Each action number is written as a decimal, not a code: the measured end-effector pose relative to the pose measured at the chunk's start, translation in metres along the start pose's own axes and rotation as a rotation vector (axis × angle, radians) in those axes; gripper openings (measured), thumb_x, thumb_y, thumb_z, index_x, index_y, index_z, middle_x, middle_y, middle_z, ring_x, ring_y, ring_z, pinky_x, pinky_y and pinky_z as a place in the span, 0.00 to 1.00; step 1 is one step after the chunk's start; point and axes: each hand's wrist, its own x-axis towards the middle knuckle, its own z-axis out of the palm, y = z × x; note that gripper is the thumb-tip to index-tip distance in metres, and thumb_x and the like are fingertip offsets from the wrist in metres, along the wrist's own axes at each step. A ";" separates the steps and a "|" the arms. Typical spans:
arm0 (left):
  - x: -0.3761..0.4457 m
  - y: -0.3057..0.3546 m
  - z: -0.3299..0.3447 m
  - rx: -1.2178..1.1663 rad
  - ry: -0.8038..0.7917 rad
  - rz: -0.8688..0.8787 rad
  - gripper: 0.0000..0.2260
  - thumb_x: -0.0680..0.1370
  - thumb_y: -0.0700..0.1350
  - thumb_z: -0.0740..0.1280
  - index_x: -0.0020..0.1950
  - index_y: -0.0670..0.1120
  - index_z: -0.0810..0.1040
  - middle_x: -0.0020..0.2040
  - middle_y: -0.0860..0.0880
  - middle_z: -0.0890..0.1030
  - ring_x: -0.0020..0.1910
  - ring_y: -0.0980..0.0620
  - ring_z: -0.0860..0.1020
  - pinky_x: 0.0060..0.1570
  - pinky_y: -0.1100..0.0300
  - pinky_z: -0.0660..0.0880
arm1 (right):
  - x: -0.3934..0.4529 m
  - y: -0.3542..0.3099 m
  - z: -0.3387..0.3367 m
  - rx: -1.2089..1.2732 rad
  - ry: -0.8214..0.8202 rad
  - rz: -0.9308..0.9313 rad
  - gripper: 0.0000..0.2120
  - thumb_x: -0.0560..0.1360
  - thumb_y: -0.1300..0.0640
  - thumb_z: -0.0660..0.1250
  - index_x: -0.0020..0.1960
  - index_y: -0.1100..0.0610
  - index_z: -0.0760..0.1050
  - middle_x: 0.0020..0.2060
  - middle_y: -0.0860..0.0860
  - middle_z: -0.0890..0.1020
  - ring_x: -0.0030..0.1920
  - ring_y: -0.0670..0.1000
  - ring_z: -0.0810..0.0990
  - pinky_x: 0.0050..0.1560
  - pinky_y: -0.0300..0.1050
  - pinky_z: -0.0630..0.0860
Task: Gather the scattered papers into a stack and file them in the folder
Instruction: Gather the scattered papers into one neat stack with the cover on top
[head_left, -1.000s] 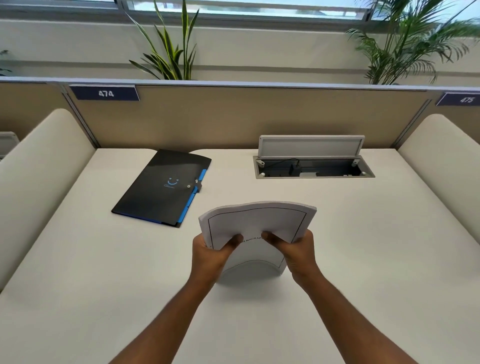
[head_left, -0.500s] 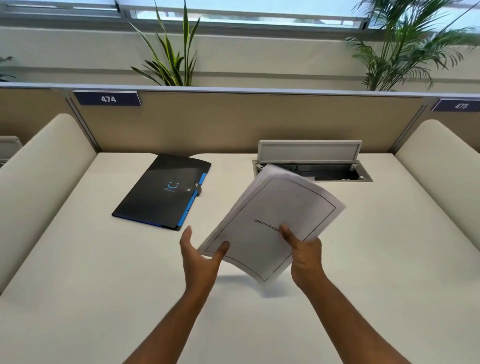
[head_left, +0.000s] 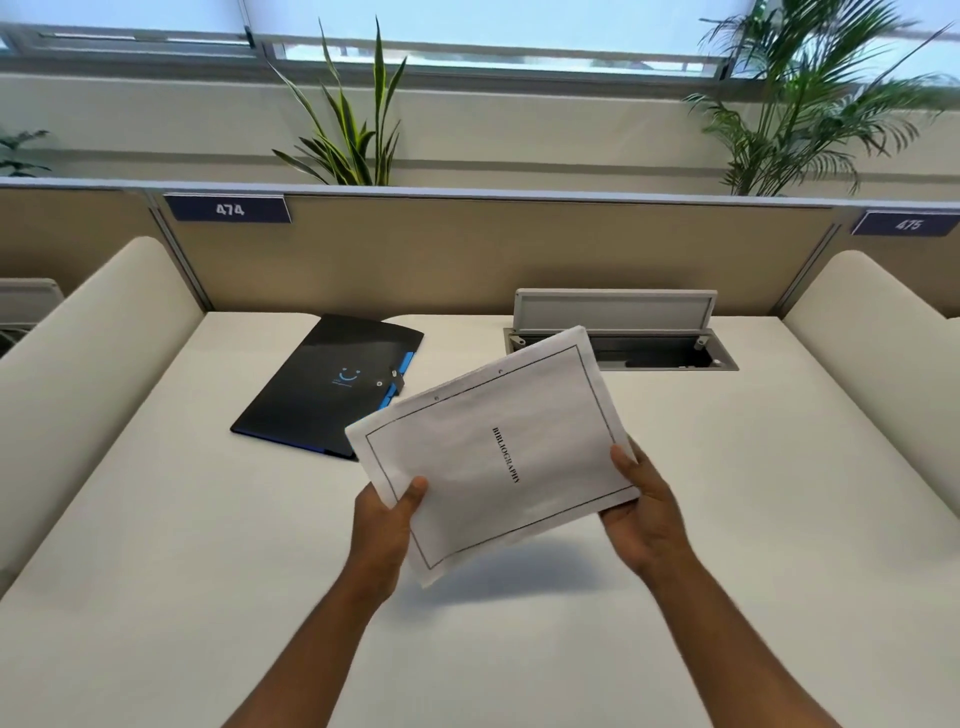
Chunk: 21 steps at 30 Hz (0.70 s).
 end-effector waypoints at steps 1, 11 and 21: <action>0.000 0.002 -0.004 0.044 0.009 0.021 0.07 0.75 0.48 0.73 0.51 0.54 0.78 0.44 0.56 0.86 0.43 0.54 0.84 0.34 0.66 0.79 | 0.004 -0.013 -0.008 -0.137 -0.047 -0.012 0.23 0.73 0.60 0.73 0.68 0.59 0.79 0.61 0.59 0.84 0.56 0.57 0.85 0.54 0.51 0.83; -0.030 -0.002 0.045 0.185 0.120 0.203 0.12 0.77 0.52 0.70 0.60 0.54 0.75 0.51 0.54 0.82 0.51 0.53 0.81 0.48 0.57 0.80 | -0.005 0.002 -0.009 -0.868 0.136 -0.391 0.14 0.68 0.50 0.80 0.41 0.60 0.82 0.35 0.53 0.85 0.37 0.51 0.81 0.38 0.49 0.78; -0.049 -0.040 0.043 0.245 0.073 0.245 0.13 0.75 0.49 0.73 0.55 0.62 0.77 0.51 0.61 0.82 0.52 0.62 0.80 0.48 0.68 0.78 | -0.032 0.037 -0.036 -0.855 0.073 -0.335 0.11 0.76 0.58 0.76 0.55 0.44 0.83 0.49 0.44 0.87 0.52 0.45 0.86 0.51 0.43 0.82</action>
